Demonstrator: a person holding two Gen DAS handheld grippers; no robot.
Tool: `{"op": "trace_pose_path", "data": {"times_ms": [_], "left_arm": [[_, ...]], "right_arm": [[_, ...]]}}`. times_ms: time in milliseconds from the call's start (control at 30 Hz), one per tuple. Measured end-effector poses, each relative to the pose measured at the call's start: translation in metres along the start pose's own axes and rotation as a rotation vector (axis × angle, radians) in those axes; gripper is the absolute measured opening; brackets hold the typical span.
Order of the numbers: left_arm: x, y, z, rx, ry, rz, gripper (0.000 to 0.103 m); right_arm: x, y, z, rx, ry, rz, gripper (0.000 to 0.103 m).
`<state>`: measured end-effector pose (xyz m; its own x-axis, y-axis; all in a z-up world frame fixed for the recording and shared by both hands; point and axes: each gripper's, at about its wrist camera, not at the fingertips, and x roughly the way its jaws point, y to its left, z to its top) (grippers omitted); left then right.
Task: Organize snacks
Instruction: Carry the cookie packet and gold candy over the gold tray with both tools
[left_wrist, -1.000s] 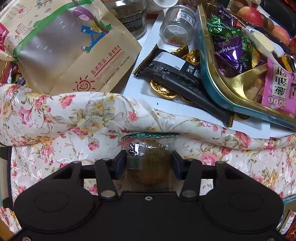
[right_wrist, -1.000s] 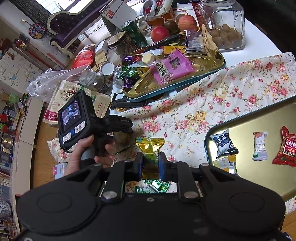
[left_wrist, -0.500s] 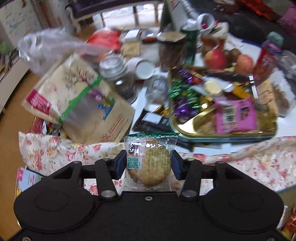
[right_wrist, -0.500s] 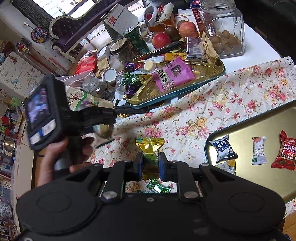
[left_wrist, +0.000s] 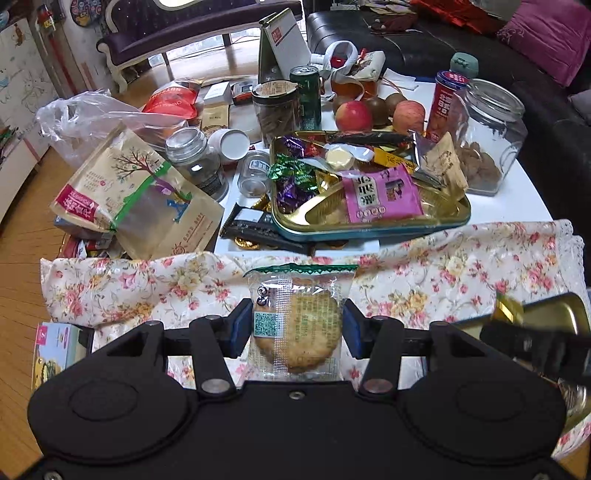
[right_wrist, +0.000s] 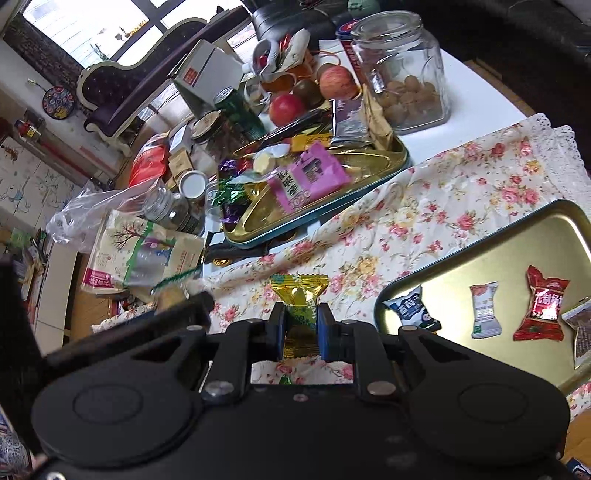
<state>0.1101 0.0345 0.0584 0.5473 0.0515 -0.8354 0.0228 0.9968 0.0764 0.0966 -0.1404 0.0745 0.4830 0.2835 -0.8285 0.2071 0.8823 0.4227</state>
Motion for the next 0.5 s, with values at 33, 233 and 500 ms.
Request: {"op": "trace_pose_path", "data": {"times_ms": [33, 233, 500], "left_arm": [[0.0, -0.001, -0.005, 0.011, 0.007, -0.003, 0.056], [-0.001, -0.014, -0.029, 0.075, 0.062, -0.028, 0.056], [-0.003, -0.036, -0.048, 0.155, 0.116, -0.106, 0.056]], "right_arm": [[-0.001, -0.002, 0.0, 0.002, -0.003, -0.004, 0.019], [-0.004, -0.014, 0.003, 0.02, -0.015, -0.033, 0.019], [-0.014, -0.049, 0.013, 0.071, -0.059, -0.111, 0.019]]}}
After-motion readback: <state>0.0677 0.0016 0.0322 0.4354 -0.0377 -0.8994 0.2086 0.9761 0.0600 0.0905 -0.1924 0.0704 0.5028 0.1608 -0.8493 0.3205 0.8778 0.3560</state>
